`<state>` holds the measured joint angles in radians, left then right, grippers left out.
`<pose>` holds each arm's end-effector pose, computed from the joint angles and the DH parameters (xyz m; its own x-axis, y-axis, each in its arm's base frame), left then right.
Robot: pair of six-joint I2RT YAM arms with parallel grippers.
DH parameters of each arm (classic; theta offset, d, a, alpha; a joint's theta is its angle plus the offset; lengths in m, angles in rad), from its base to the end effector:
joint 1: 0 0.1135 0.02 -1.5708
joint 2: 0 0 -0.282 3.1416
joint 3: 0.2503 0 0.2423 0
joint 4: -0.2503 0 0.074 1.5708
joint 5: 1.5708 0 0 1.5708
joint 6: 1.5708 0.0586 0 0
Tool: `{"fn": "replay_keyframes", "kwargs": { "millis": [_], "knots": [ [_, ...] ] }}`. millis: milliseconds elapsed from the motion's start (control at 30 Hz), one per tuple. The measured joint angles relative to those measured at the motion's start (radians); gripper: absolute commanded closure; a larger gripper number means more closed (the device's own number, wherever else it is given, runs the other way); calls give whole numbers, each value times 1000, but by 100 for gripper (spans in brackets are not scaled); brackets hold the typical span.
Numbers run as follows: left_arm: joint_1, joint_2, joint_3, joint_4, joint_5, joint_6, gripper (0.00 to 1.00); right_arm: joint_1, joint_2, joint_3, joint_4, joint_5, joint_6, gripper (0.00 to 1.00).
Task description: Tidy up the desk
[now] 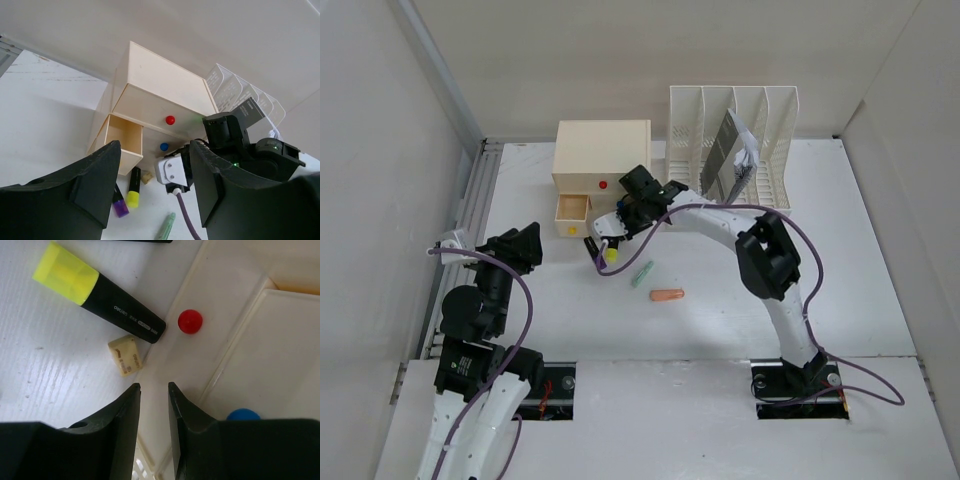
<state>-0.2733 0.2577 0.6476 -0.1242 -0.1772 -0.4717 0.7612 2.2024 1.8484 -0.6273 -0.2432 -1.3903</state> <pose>0.0689 -0.0086 0.3647 0.1789 -0.5147 -0.8385 0.2057 0.8530 -0.4797 0.3525 0.3553 0.2072 0.6459 -0.7034 -0.2967 -0.7296 -0.4545 -0.5110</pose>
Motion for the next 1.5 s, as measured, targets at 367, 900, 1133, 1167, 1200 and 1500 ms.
{"fn": "replay_keyframes", "kwargs": {
  "millis": [367,900,1133,1167,1200,1500],
  "knots": [
    [0,-9,0,0,0,0,46,72,-50,-210,88,48,0,64],
    [0,-21,0,-1,0,0,46,98,-40,-157,163,182,60,64],
    [0,-29,0,0,0,-1,46,98,11,-100,137,203,61,63],
    [0,-32,0,-1,0,-1,46,98,18,-95,135,205,61,63],
    [0,-35,0,-1,0,-1,46,98,26,-91,133,208,61,64],
    [0,-45,0,0,0,-2,44,98,39,-89,135,237,63,96]
  ]
}}
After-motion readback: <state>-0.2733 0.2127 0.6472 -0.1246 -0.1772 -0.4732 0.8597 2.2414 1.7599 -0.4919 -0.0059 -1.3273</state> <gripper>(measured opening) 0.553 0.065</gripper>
